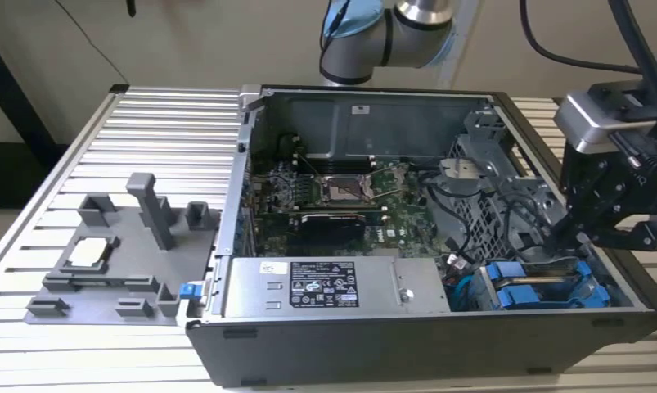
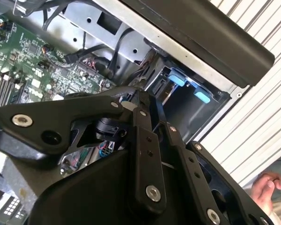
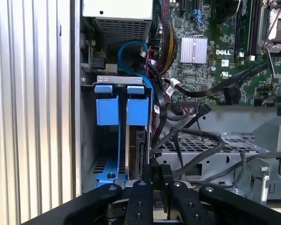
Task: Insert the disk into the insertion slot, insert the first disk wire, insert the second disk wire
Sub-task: 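Insert the disk into the insertion slot, then insert the first disk wire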
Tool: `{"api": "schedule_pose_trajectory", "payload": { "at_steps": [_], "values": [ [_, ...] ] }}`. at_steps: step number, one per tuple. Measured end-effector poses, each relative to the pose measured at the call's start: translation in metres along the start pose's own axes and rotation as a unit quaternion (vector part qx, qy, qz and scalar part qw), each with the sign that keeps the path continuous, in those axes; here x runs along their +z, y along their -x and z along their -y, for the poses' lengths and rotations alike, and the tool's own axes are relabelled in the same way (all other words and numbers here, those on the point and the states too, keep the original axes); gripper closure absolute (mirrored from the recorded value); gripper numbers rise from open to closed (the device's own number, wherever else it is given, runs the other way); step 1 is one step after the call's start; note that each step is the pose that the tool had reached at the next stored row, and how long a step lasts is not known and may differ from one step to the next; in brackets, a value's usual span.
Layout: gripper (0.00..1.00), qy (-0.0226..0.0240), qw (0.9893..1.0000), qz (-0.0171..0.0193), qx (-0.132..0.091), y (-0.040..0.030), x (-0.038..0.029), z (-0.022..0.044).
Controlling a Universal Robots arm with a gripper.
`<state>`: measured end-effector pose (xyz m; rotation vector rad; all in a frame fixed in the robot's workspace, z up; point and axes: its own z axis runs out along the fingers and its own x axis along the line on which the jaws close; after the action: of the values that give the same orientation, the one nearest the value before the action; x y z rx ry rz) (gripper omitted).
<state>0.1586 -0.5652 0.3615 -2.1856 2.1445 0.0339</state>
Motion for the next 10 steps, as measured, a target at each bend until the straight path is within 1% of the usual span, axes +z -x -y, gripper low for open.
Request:
{"api": "schedule_pose_trajectory", "payload": {
  "at_steps": [10],
  "values": [
    [0.81,-0.001,1.0,0.0,-0.001,-0.0059,0.009,0.0013]
  ]
}}
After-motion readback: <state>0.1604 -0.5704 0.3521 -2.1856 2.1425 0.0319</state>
